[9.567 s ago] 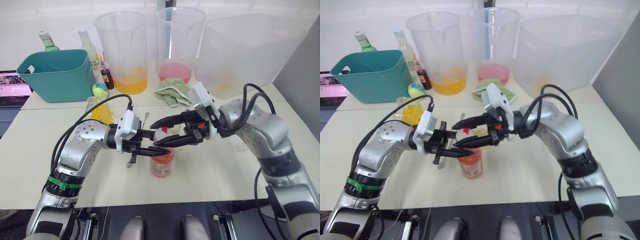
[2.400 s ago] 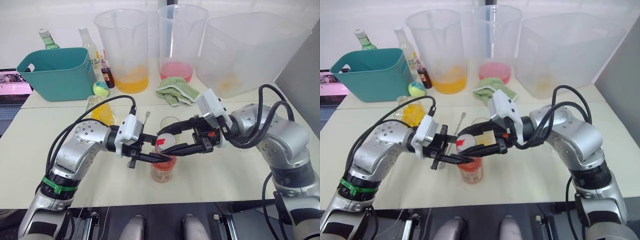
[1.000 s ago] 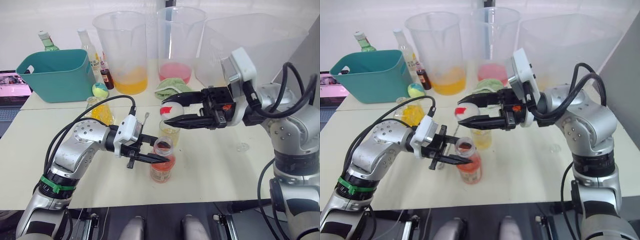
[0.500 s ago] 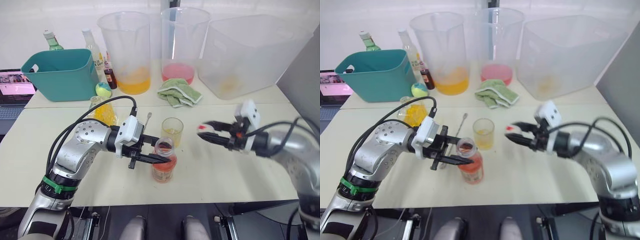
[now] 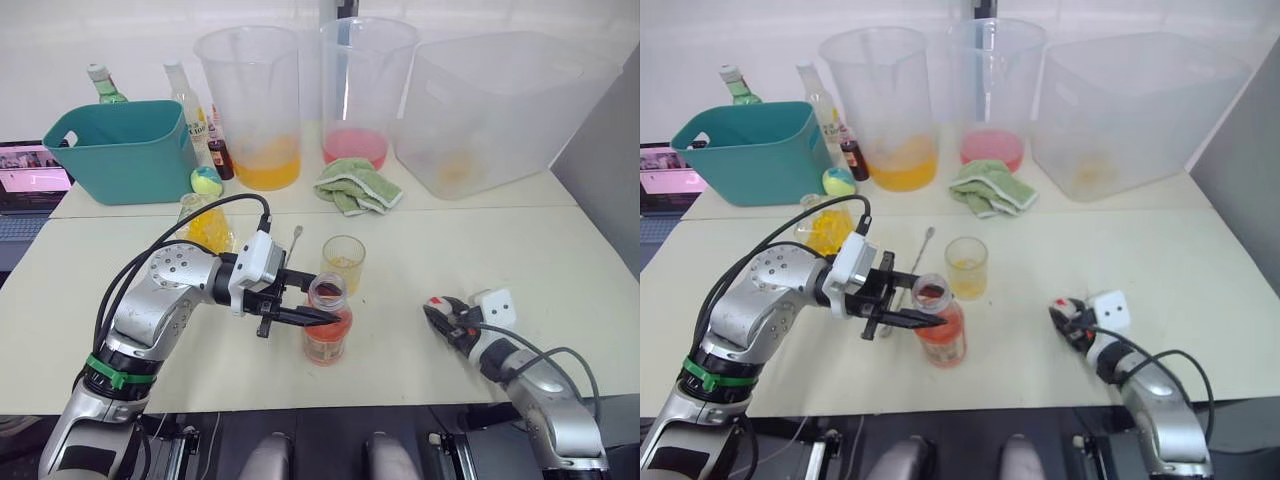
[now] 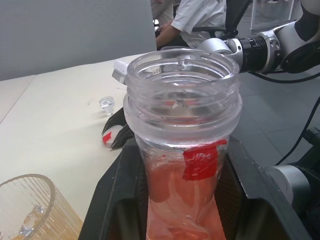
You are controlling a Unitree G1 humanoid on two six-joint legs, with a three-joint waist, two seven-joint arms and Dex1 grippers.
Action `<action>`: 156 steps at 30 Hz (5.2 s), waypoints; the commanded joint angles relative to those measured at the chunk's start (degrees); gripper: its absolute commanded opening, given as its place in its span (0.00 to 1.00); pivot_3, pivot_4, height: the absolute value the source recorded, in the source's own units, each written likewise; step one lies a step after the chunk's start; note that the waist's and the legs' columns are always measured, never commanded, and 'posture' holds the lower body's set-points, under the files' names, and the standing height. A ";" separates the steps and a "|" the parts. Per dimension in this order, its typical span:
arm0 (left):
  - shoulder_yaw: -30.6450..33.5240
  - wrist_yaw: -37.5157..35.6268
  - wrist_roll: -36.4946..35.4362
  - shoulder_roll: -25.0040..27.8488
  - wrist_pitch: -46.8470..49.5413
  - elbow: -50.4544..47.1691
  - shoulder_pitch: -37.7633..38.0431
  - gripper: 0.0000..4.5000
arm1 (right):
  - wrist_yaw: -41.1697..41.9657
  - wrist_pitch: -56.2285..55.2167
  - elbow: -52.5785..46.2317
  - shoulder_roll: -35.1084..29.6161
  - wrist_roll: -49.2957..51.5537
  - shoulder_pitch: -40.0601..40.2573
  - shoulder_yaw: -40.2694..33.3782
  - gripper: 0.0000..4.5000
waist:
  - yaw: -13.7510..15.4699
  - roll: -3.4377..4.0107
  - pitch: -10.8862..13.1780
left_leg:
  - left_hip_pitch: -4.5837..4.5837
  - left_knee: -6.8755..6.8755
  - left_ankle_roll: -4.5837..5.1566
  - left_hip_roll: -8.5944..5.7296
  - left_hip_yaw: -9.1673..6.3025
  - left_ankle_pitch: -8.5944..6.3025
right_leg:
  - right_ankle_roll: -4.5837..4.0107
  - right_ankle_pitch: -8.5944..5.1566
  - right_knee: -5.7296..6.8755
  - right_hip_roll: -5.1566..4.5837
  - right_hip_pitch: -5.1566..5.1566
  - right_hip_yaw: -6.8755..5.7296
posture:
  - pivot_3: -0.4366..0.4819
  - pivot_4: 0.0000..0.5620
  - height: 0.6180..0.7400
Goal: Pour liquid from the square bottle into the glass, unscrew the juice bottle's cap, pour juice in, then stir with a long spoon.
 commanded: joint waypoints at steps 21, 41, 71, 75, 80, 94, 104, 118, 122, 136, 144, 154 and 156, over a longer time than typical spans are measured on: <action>11.83 -2.10 -8.37 5.34 5.04 2.91 -4.50 0.29 | -4.15 19.12 -31.35 -3.42 14.50 -4.89 -2.38 0.99 | -0.55 0.07 0.08 | -0.20 -0.02 0.00 0.06 -0.12 0.00 | 0.00 0.00 0.03 0.09 -0.22 -0.04 | 0.48 0.27 0.98; 6.22 7.20 22.85 -11.46 -46.14 55.21 -32.34 0.29 | -16.80 29.10 -37.07 0.82 12.96 -7.21 10.29 0.99 | -0.04 -0.12 0.16 | -0.55 0.16 -0.02 -0.06 -0.19 0.02 | 0.00 0.00 0.03 0.02 -0.42 -0.21 | 0.48 0.27 0.98; -9.54 62.19 63.70 -12.87 -81.29 81.48 -37.40 0.29 | -19.89 30.75 -35.85 7.43 9.42 -10.49 13.17 0.99 | -0.98 -0.14 0.16 | -1.08 0.24 -0.11 -0.20 -0.24 0.08 | 0.02 0.00 0.78 -0.04 -1.08 -0.18 | 0.48 0.27 0.98; -11.81 66.36 66.94 -11.95 -81.41 81.81 -37.43 0.29 | -19.84 30.94 -35.97 7.40 9.31 -10.60 13.25 0.99 | -0.94 -0.14 0.16 | -1.10 0.25 -0.11 -0.21 -0.25 0.08 | 0.02 0.00 0.82 -0.04 -1.10 -0.19 | 0.48 0.27 0.98; -13.47 69.31 68.92 -11.51 -81.63 82.20 -37.55 0.29 | -19.81 31.13 -36.02 7.52 9.44 -10.70 13.40 0.99 | -0.96 -0.14 0.16 | -1.09 0.26 -0.11 -0.22 -0.26 0.09 | 0.02 0.00 0.83 -0.05 -1.10 -0.19 | 0.48 0.27 0.98; -19.31 82.74 77.14 -9.63 -79.48 81.75 -39.54 0.29 | -19.92 31.05 -35.97 7.84 9.44 -10.96 13.82 0.99 | -0.98 -0.15 0.15 | -1.09 0.32 -0.12 -0.23 -0.25 0.09 | 0.02 0.00 0.91 -0.05 -1.10 -0.19 | 0.48 0.27 0.98; -22.99 89.90 81.33 -8.86 -78.96 82.21 -41.04 0.29 | -19.85 30.89 -35.63 7.98 9.33 -11.14 14.09 0.99 | -0.96 -0.16 0.15 | -1.10 0.35 -0.12 -0.24 -0.25 0.09 | 0.02 0.00 0.93 -0.05 -1.10 -0.19 | 0.48 0.27 0.98; -25.94 95.63 84.28 -8.08 -79.39 81.56 -42.04 0.29 | -19.33 30.62 -35.47 7.81 9.06 -10.96 14.22 0.99 | -0.96 -0.16 0.15 | -1.12 0.37 -0.12 -0.24 -0.25 0.09 | 0.03 0.00 0.95 -0.05 -1.12 -0.19 | 0.48 0.27 0.98; -26.50 96.31 84.89 -8.12 -79.43 81.50 -42.22 0.29 | -18.90 30.40 -35.39 7.52 9.02 -10.67 14.00 0.99 | -0.95 -0.16 0.15 | -1.12 0.38 -0.12 -0.24 -0.25 0.09 | 0.02 0.00 0.95 -0.05 -1.12 -0.19 | 0.48 0.27 0.98; -24.80 93.20 81.80 -8.57 -81.06 82.71 -41.50 0.29 | -18.35 30.66 -35.29 7.40 8.59 -10.93 14.12 0.99 | -0.96 -0.16 0.15 | -1.12 0.39 -0.12 -0.24 -0.25 0.09 | 0.02 0.00 0.96 -0.06 -1.12 -0.19 | 0.48 0.27 0.98; -22.24 86.20 76.03 -8.98 -82.65 82.99 -40.71 0.29 | -17.29 30.73 -35.02 5.89 8.71 -10.53 13.26 0.99 | -0.98 -0.16 0.15 | -1.15 0.41 -0.12 -0.25 -0.25 0.09 | 0.03 0.00 0.96 -0.06 -1.14 -0.19 | 0.48 0.27 0.98; -10.82 60.36 54.69 -11.39 -82.96 83.66 -40.06 0.29 | -16.25 29.97 -33.73 5.29 8.77 -11.17 12.13 0.99 | -1.13 -0.16 0.15 | -1.18 0.46 -0.12 -0.25 -0.27 0.09 | 0.02 0.00 0.98 -0.07 -1.15 -0.20 | 0.48 0.27 0.98; -8.05 53.41 49.53 -11.64 -81.20 83.03 -40.16 0.29 | -15.81 29.84 -33.35 5.06 8.81 -11.69 11.99 0.99 | -1.21 -0.16 0.15 | -1.18 0.47 -0.12 -0.25 -0.27 0.09 | 0.02 0.00 0.99 -0.07 -1.15 -0.20 | 0.48 0.27 0.98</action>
